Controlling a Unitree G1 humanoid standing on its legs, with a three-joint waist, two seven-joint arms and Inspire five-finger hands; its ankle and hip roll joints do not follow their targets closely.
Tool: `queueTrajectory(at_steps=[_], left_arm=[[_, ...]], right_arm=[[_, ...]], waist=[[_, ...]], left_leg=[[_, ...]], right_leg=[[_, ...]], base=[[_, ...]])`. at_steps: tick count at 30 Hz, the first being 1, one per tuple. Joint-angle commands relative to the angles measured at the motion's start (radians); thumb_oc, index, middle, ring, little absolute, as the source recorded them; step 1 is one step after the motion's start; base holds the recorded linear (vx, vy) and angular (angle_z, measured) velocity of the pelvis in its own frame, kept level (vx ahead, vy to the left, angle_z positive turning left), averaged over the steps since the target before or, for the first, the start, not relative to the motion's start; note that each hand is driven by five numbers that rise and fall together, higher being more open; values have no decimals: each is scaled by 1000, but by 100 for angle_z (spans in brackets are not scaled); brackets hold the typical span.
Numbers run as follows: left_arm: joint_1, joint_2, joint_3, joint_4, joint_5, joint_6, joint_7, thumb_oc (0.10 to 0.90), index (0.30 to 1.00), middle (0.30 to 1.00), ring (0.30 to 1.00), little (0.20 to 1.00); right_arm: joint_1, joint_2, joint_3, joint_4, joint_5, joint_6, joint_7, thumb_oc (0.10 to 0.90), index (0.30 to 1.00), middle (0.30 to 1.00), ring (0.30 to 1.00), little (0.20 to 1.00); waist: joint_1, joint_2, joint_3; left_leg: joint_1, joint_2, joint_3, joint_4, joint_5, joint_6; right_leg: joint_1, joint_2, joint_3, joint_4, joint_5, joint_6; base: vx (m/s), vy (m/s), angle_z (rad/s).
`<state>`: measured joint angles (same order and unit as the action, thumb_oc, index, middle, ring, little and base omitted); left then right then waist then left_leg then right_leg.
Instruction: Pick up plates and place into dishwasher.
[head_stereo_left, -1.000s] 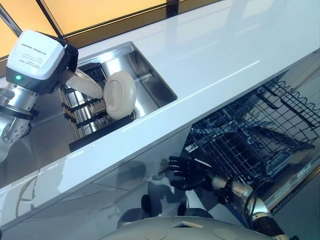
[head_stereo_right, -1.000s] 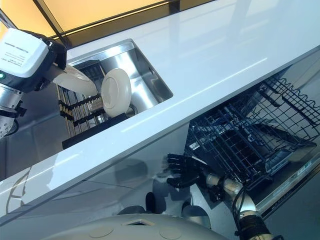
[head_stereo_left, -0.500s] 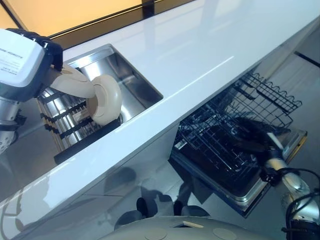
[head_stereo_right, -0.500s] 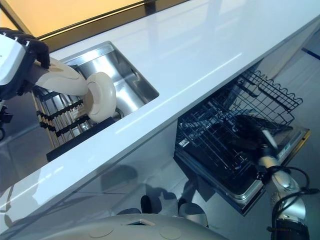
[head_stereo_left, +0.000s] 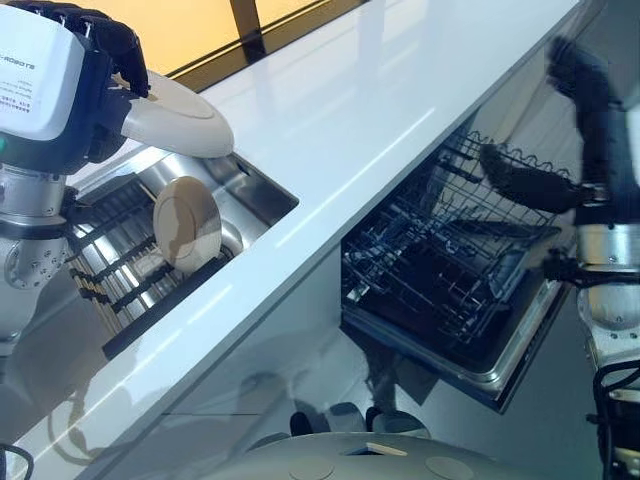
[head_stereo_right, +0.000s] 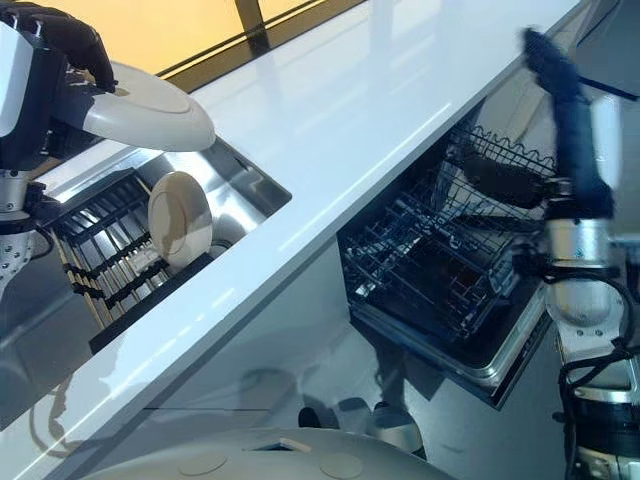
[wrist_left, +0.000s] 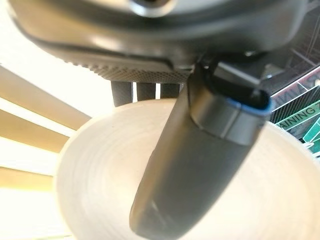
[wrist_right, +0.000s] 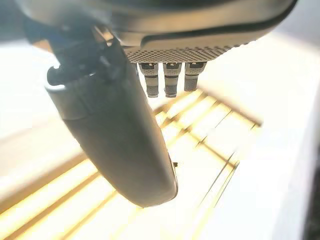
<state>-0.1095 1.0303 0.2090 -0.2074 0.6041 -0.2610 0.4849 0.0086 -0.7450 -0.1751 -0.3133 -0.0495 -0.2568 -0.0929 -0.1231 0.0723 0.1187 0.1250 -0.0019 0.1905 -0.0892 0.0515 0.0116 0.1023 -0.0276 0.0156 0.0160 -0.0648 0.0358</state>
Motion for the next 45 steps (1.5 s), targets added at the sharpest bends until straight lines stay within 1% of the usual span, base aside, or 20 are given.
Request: queueTrajectory(at_steps=[1,3,7,10,13,17,18,19,25,27,30,38,45], left_arm=[[-193,25,-8,3,-114,30,14,100,300,300,300,200],[-218,12,-40,-9,-150,29,-12,100,300,300,300,200],[-272,-40,-108,-36,-216,29,-74,100,300,300,300,200],[-317,-86,-160,-47,-256,39,-106,100,300,300,300,200],[-341,-133,-194,-53,-300,44,-131,100,300,300,300,200],[-369,-206,-247,-59,-336,57,-154,100,300,300,300,200],[-371,-215,-252,-60,-337,57,-157,100,300,300,300,200],[-371,-236,-261,-63,-345,57,-161,100,300,300,300,200],[-391,-310,-313,-75,-378,62,-169,100,300,300,300,200],[-403,-327,-328,-74,-375,61,-166,100,300,300,300,200],[-423,-340,-348,-80,-382,71,-168,100,300,300,300,200],[-447,-367,-381,-89,-379,87,-165,100,300,300,300,200],[-463,-370,-392,-91,-370,102,-162,100,300,300,300,200]], right_arm=[[-159,-33,1,-50,-53,-57,2,800,900,900,900,900],[-195,-42,38,-51,-97,-50,-2,800,900,900,900,900],[-265,-47,110,-52,-157,-34,4,800,900,900,900,900],[-319,-39,157,-52,-161,-12,1,800,900,900,900,900],[-353,-11,193,-49,-162,-9,-17,800,900,900,900,900],[-406,45,256,-40,-176,18,-40,800,900,900,900,900],[-411,51,262,-39,-179,20,-40,800,900,900,900,900],[-421,66,278,-36,-176,28,-41,800,900,900,900,900],[-454,121,347,-19,-167,70,-32,800,900,900,900,900],[-467,137,369,-12,-163,92,-23,800,900,900,900,900],[-480,153,391,-3,-150,108,-16,800,900,900,900,900],[-491,199,438,11,-120,139,4,800,900,900,900,900],[-488,216,451,11,-90,155,14,800,900,900,900,900]], waist=[[38,-36,-69],[46,-40,-71],[59,-48,-73],[65,-55,-73],[70,-57,-72],[78,-60,-70],[79,-60,-72],[82,-62,-70],[87,-62,-72],[89,-63,-72],[89,-62,-72],[90,-60,-73],[89,-58,-73]], left_leg=[[17,-69,-43,10,-138,30],[16,-69,-48,10,-138,29],[17,-71,-60,12,-137,27],[7,-71,-62,16,-127,26],[7,-72,-64,16,-127,26],[6,-73,-67,21,-131,26],[12,-73,-70,18,-139,26],[5,-73,-68,23,-130,25],[3,-72,-73,27,-130,24],[4,-72,-75,26,-129,24],[5,-72,-78,26,-129,24],[6,-74,-84,25,-127,23],[6,-74,-86,23,-124,22]], right_leg=[[-63,32,-76,64,-22,68],[-61,30,-82,61,-23,67],[-56,28,-93,60,-22,66],[-62,26,-98,60,-9,65],[-61,23,-105,58,-8,65],[-57,22,-113,56,-9,65],[-53,22,-112,54,-18,67],[-57,21,-115,54,-8,64],[-53,22,-121,57,-14,60],[-51,22,-123,57,-16,59],[-49,23,-126,59,-19,57],[-45,24,-130,58,-21,54],[-43,25,-133,60,-23,52]], base=[[-1,-7,7],[2,-7,11],[14,-3,16],[-10,-14,14],[16,-5,4],[14,-2,0],[0,0,0],[24,-10,3],[7,-8,2],[20,-12,3],[0,0,0],[0,0,0],[3,-1,2]])
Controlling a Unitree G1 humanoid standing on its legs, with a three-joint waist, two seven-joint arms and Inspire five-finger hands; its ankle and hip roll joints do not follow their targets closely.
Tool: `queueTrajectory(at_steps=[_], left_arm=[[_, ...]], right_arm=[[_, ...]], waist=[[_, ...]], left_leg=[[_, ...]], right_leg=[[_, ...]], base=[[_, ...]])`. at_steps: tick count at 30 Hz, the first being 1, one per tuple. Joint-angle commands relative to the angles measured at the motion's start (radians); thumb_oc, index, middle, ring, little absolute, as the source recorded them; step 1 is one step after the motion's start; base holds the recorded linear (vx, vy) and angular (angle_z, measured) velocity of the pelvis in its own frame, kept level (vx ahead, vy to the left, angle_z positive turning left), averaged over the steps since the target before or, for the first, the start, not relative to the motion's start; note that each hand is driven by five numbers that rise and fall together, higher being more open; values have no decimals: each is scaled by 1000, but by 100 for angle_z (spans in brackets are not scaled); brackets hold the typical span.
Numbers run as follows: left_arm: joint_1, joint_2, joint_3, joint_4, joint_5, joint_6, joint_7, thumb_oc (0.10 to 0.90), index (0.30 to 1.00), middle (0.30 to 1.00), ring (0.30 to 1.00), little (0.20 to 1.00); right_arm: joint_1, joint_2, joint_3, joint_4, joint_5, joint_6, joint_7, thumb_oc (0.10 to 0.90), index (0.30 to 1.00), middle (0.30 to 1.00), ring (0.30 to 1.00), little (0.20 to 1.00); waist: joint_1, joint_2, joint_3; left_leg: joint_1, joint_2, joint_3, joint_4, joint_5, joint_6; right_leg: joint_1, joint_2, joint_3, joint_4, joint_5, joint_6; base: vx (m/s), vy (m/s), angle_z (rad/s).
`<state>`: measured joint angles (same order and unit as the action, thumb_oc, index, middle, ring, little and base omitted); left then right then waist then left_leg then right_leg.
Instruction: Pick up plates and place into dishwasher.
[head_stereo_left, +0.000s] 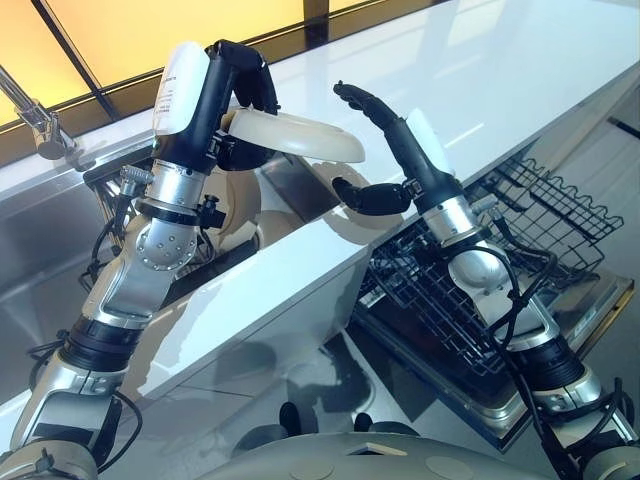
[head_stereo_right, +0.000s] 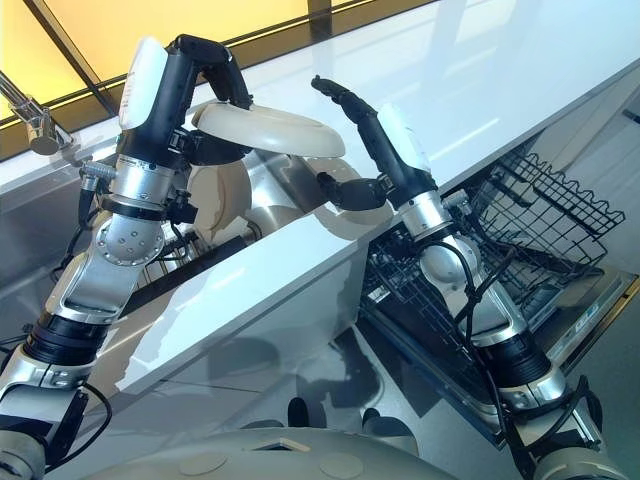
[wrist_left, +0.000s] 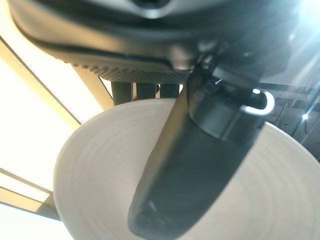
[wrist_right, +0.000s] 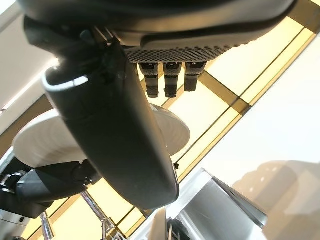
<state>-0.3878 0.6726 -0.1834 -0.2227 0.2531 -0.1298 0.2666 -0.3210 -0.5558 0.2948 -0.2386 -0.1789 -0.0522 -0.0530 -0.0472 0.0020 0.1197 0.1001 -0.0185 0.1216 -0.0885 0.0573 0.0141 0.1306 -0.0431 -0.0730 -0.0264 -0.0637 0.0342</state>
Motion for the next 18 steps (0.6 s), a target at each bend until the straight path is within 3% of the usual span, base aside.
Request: queueTrajectory(at_steps=[1,3,4,5,6,7,18], left_arm=[[-189,-12,-3,-75,-21,-23,55,100,300,300,300,200],[-190,-11,-6,-77,-25,-18,54,100,300,300,300,200],[-190,-15,-8,-77,-31,-19,50,100,300,300,300,200],[-189,-18,-10,-75,-36,-23,49,100,300,300,300,200],[-187,-21,-13,-74,-41,-24,46,100,300,300,300,200],[-184,-26,-15,-72,-49,-28,43,100,300,300,300,200],[-133,-82,-33,-75,-96,-41,-4,100,300,300,300,200]], right_arm=[[-158,31,-13,-62,45,-55,-27,800,900,900,900,900],[-159,34,-9,-67,47,-55,-28,800,900,900,900,900],[-159,38,-7,-70,50,-58,-32,696,811,811,811,796],[-160,41,-7,-71,55,-63,-39,377,538,538,538,477],[-160,47,-6,-74,62,-71,-51,160,352,352,352,260],[-161,54,-7,-74,67,-78,-62,100,300,300,300,200],[-137,83,-25,-93,51,-102,-103,100,300,300,300,200]], waist=[[13,13,-74],[13,14,-73],[13,14,-73],[13,14,-72],[13,14,-72],[14,14,-71],[10,15,-67]], left_leg=[[32,-57,-17,21,-130,19],[34,-57,-17,19,-129,19],[34,-57,-17,19,-129,19],[35,-57,-17,19,-129,20],[36,-57,-17,19,-129,20],[36,-57,-17,18,-129,20],[34,-55,-6,26,-133,22]], right_leg=[[-71,41,-44,102,-24,54],[-70,41,-44,102,-25,54],[-70,41,-44,102,-25,54],[-68,41,-44,101,-24,54],[-68,41,-45,100,-24,53],[-67,42,-45,100,-24,53],[-67,43,-41,96,-23,54]], base=[[0,0,0],[0,0,0],[0,0,0],[0,0,0],[0,0,0],[10,-4,4],[1,0,1]])
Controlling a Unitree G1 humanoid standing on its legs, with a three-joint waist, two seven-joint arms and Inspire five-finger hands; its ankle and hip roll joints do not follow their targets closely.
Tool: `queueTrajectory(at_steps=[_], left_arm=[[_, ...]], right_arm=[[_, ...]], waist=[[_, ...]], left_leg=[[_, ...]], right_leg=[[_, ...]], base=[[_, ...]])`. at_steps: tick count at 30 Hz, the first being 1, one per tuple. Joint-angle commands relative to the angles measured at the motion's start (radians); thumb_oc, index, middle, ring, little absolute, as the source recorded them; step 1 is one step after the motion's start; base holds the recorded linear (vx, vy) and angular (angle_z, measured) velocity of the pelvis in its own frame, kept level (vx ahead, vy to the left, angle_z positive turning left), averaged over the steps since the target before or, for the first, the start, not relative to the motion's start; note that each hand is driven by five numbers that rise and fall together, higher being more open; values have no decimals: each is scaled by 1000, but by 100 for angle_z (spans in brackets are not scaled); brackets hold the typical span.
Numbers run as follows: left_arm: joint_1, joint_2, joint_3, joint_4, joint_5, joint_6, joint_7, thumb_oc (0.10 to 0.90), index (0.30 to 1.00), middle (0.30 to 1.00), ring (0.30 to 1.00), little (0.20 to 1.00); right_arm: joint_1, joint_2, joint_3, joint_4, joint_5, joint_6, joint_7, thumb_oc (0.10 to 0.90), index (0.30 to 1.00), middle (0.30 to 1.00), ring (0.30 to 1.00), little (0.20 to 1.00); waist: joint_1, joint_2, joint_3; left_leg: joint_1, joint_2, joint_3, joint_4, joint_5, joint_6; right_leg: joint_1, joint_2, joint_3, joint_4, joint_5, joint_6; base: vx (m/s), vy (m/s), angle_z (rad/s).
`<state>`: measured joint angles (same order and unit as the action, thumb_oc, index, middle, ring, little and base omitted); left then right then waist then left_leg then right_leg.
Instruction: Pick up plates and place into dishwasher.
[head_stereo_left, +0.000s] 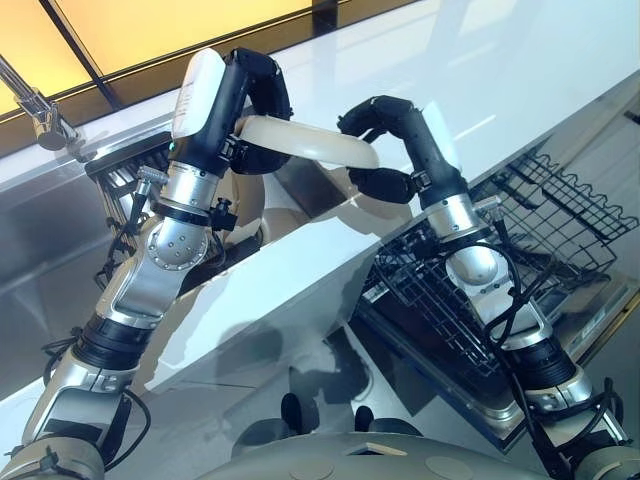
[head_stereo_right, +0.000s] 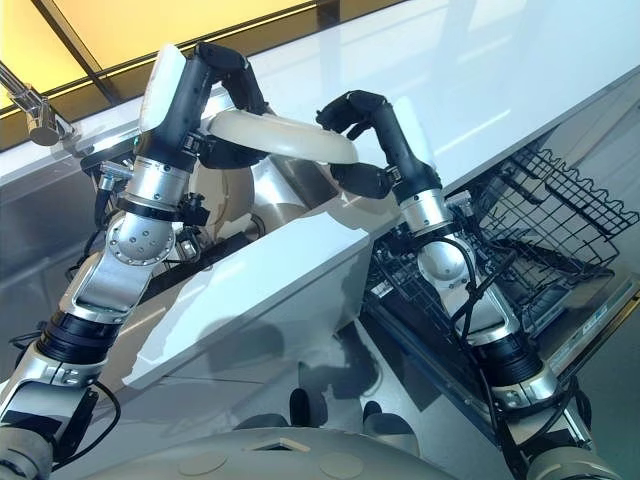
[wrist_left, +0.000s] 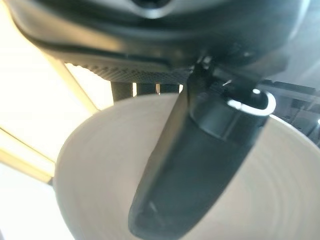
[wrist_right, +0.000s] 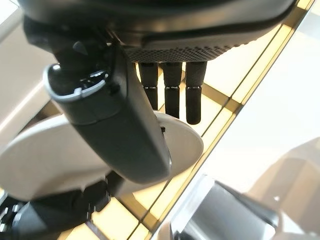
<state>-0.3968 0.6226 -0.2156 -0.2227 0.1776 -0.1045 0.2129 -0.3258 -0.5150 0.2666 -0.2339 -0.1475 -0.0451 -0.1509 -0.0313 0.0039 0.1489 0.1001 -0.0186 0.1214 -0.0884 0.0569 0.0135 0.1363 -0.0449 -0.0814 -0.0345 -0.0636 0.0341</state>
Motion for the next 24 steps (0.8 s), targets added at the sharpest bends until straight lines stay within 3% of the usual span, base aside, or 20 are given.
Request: queueTrajectory(at_steps=[1,9,10,11,12,17,24], left_arm=[[-121,-38,-3,-78,-22,-66,44,100,300,300,300,200],[-90,-58,-11,-88,-63,-74,-6,100,300,300,300,200],[-86,-60,-13,-88,-76,-77,-12,147,340,340,340,247],[-80,-67,-16,-86,-112,-84,-30,504,646,646,646,604],[-74,-73,-19,-86,-146,-88,-45,800,900,900,900,900],[-36,-103,-27,-95,-240,-44,-111,800,900,900,900,900],[-13,-99,-6,-63,-184,-28,-59,800,900,900,900,900]], right_arm=[[-129,44,2,-96,15,-110,-10,100,300,300,300,200],[-116,44,-12,-96,3,-117,-42,100,300,300,300,200],[-115,42,-13,-96,2,-118,-48,100,300,300,300,200],[-111,42,-18,-94,-2,-122,-61,100,300,300,300,200],[-107,43,-21,-93,-6,-125,-70,100,300,300,300,200],[-95,42,-39,-88,-4,-173,-94,100,300,300,300,200],[-81,30,-80,-96,13,-215,-130,100,300,300,300,200]], waist=[[-5,13,-96],[-3,12,-94],[-4,12,-93],[-4,12,-92],[-4,13,-92],[-1,14,-91],[-1,15,-88]], left_leg=[[33,-54,-4,27,-132,22],[35,-55,1,25,-133,21],[36,-55,3,25,-133,22],[35,-55,3,26,-133,22],[35,-55,4,26,-134,23],[34,-54,3,28,-134,22],[32,-55,5,31,-134,24]], right_leg=[[-73,44,-34,102,-21,55],[-69,43,-44,90,-14,55],[-69,43,-43,89,-14,55],[-69,43,-44,89,-14,55],[-69,42,-44,90,-14,56],[-68,42,-42,85,-10,57],[-68,41,-46,83,-9,56]], base=[[0,0,0],[0,0,0],[0,0,0],[0,0,0],[0,0,0],[0,0,0],[0,0,0]])
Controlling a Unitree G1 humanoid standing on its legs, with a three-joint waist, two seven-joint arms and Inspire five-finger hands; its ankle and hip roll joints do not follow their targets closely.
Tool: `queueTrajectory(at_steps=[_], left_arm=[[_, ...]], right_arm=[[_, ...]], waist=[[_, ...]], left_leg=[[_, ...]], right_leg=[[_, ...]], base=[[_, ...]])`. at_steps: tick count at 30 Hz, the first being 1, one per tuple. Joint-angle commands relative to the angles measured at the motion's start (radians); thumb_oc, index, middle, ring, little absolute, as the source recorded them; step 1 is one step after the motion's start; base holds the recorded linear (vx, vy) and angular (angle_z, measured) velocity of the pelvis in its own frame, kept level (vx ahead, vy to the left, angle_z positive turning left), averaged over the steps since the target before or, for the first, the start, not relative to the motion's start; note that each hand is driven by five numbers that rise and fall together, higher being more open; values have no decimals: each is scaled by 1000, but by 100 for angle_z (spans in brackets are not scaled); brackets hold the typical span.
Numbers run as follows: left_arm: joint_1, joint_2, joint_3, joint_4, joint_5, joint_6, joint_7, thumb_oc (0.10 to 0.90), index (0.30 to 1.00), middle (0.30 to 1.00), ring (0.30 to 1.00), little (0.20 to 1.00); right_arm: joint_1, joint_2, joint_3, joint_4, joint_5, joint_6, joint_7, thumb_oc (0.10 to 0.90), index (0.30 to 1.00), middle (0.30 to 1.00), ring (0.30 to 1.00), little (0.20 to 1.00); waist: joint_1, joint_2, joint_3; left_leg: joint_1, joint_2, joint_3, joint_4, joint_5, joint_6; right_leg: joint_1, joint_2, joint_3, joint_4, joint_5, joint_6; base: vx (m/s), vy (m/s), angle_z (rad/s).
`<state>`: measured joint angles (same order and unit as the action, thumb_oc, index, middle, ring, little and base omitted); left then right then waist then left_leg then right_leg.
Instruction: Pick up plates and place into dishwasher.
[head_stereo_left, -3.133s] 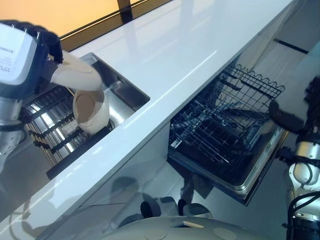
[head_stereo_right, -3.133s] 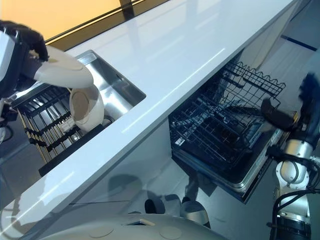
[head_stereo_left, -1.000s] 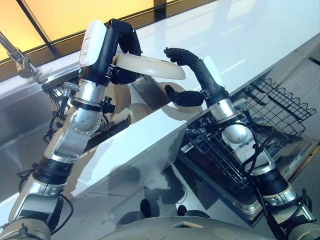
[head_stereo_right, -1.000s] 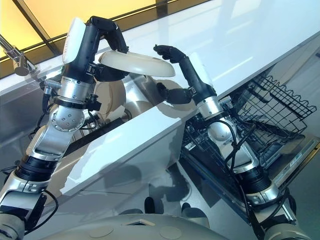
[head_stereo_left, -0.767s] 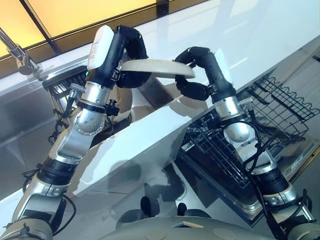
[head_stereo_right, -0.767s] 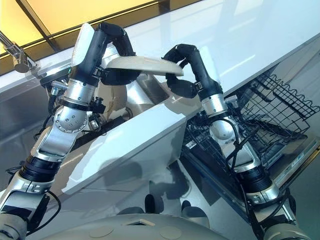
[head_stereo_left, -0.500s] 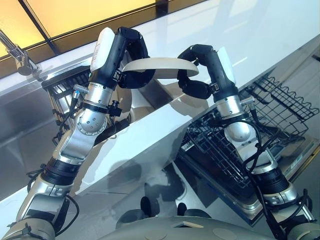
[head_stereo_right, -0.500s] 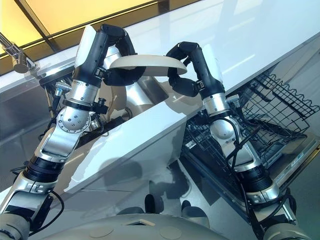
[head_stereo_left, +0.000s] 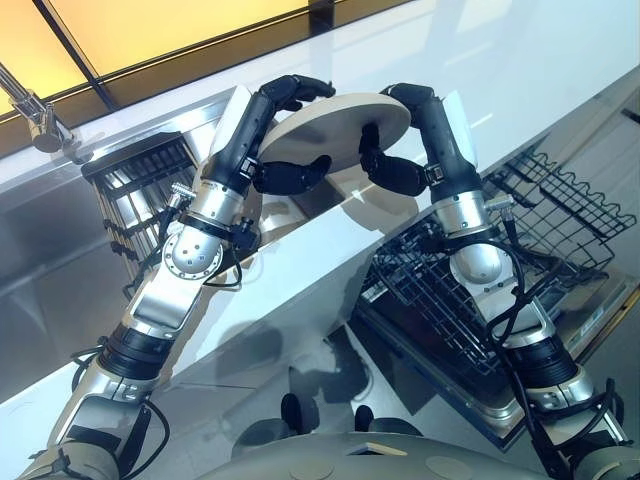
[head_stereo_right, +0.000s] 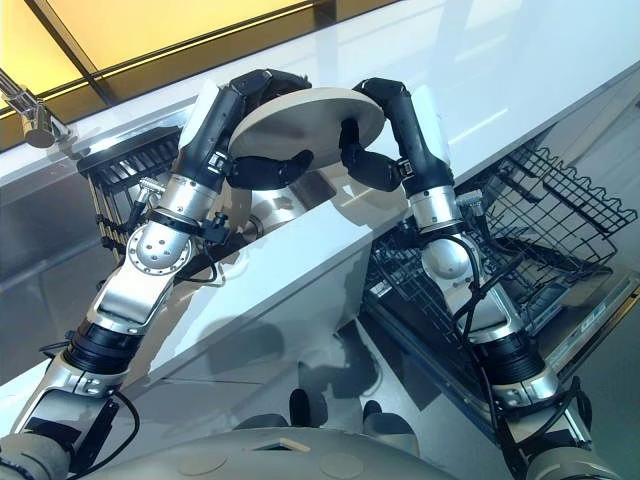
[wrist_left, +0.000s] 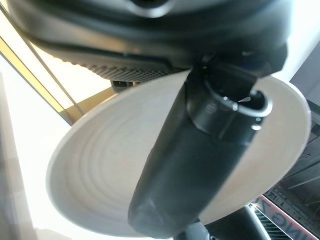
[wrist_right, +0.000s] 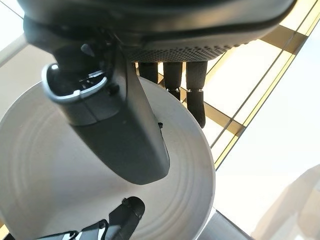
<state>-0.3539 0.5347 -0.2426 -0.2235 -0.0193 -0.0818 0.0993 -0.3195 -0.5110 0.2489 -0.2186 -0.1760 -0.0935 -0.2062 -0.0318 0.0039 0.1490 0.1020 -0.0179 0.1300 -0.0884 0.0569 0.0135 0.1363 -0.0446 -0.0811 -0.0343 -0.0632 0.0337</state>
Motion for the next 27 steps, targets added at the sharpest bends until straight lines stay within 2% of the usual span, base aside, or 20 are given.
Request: queueTrajectory(at_steps=[1,9,12,19,27], left_arm=[[-51,-7,27,-58,22,-51,62,800,900,900,900,900],[-7,3,59,-44,32,-58,78,800,900,900,900,900],[27,10,88,-41,39,-73,82,800,900,900,900,900],[121,47,202,-34,-58,-119,52,800,900,900,900,900],[226,117,363,-17,-67,-142,89,800,900,900,900,900]], right_arm=[[-81,24,-71,-113,39,-174,-83,100,300,300,300,200],[-58,-8,-128,-118,-17,-162,-141,100,300,300,300,200],[-34,-37,-176,-107,-49,-162,-167,100,300,300,300,200],[22,-133,-340,-47,-125,-140,-282,100,300,300,300,200],[89,-267,-545,35,-245,-26,-455,100,300,300,300,200]], waist=[[-1,15,-88],[0,13,-87],[1,12,-88],[7,4,-91],[12,-4,-96]], left_leg=[[30,-56,-4,31,-135,24],[31,-57,-8,31,-134,25],[31,-56,-9,29,-133,25],[30,-54,-12,27,-133,23],[28,-53,-19,19,-131,23]], right_leg=[[-67,41,-47,82,-10,57],[-65,43,-45,82,-10,55],[-64,44,-46,82,-11,55],[-63,44,-48,81,-12,55],[-62,46,-43,77,-12,57]], base=[[0,0,0],[0,0,0],[5,5,3],[2,-1,4],[10,7,4]])
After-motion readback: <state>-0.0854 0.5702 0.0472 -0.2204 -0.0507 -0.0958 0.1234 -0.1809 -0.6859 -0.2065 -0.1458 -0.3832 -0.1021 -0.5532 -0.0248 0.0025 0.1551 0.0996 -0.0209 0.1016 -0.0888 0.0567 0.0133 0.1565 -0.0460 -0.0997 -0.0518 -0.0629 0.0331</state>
